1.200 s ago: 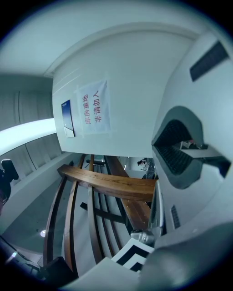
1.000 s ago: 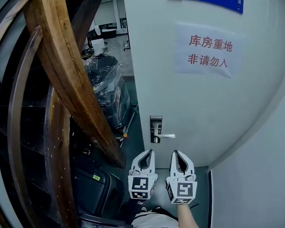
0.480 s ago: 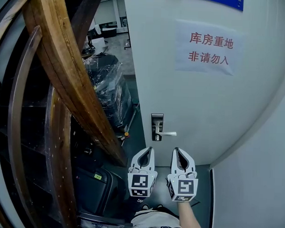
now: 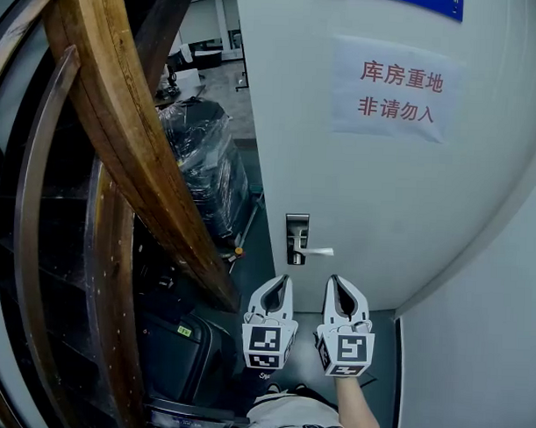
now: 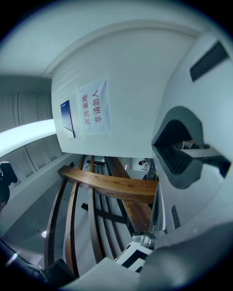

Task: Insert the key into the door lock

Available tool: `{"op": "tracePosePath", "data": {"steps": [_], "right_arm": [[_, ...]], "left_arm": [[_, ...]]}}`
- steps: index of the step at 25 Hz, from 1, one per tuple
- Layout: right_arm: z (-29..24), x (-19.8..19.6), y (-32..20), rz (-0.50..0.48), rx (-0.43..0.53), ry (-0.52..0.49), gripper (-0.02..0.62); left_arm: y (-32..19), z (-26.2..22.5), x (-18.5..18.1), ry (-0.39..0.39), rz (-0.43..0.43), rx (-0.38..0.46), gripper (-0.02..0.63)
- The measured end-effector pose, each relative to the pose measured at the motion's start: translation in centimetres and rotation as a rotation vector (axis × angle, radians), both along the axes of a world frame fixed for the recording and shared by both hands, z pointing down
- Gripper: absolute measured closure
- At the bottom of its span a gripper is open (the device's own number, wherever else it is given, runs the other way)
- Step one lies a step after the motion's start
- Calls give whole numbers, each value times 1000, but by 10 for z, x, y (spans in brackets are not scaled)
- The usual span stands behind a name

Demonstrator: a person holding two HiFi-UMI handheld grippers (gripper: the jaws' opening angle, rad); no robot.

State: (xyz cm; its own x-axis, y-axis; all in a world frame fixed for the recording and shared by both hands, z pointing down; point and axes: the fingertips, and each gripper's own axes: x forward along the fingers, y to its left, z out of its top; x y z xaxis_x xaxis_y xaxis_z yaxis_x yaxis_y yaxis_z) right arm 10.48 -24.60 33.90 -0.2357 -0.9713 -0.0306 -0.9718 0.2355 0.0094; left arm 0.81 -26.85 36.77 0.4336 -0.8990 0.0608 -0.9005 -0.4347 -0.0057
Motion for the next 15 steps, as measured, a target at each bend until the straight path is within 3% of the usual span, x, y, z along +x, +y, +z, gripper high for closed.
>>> {"op": "tracePosePath", "data": {"steps": [15], "right_arm": [[11, 0, -8, 1, -25, -12, 589]], "left_arm": [[-7, 6, -4, 0, -8, -10, 604]]}}
